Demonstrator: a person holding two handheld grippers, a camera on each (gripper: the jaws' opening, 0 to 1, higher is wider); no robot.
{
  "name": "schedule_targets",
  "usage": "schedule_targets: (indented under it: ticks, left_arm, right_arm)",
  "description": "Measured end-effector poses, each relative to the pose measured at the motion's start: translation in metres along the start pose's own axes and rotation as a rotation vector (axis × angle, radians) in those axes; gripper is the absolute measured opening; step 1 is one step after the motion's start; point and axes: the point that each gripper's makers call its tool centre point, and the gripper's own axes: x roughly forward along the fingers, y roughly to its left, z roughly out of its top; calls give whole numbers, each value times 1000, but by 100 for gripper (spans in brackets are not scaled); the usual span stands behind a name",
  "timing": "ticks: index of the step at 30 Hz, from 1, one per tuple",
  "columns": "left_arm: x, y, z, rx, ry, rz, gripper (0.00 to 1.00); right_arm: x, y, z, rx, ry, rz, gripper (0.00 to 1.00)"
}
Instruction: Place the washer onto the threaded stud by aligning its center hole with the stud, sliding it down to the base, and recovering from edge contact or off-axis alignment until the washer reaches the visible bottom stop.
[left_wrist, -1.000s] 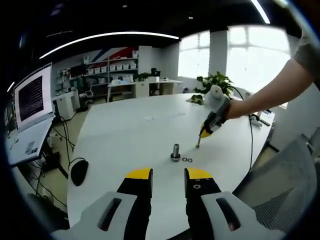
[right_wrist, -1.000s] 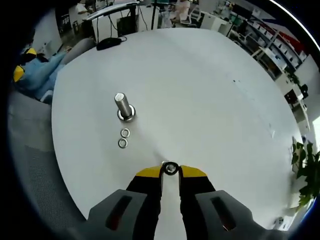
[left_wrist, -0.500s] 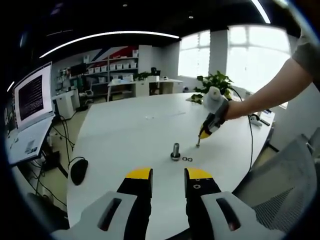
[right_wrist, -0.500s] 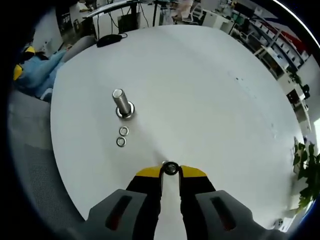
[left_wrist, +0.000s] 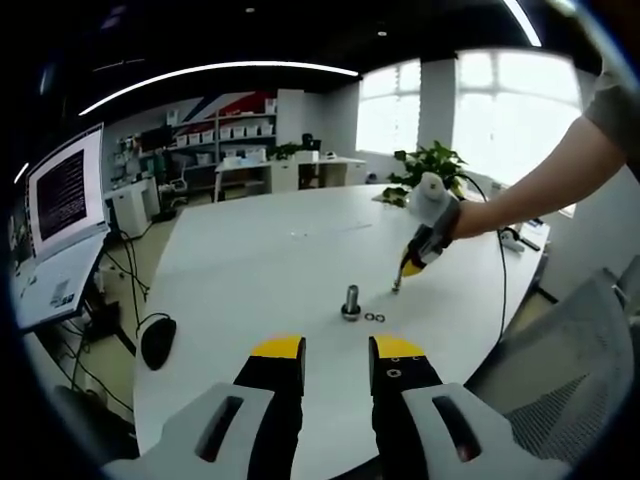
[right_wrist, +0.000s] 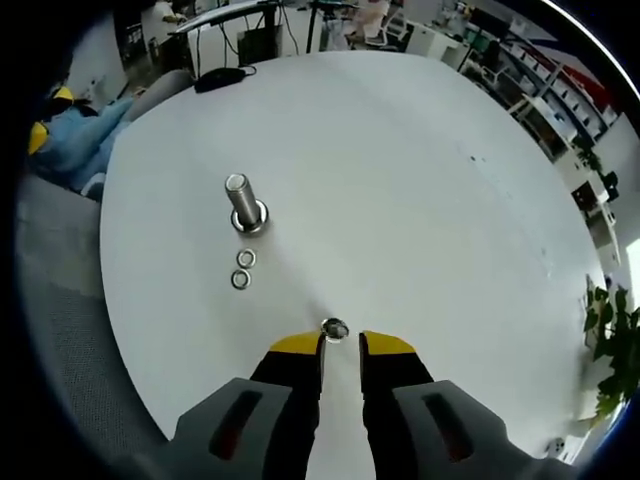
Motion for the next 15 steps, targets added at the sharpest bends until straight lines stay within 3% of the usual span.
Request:
schedule_targets:
  ticks: [15]
  left_arm:
    - [-1,-1,1,5,-3,-1,23]
  right_arm:
    - [-1,9,-15,26,18,8,16]
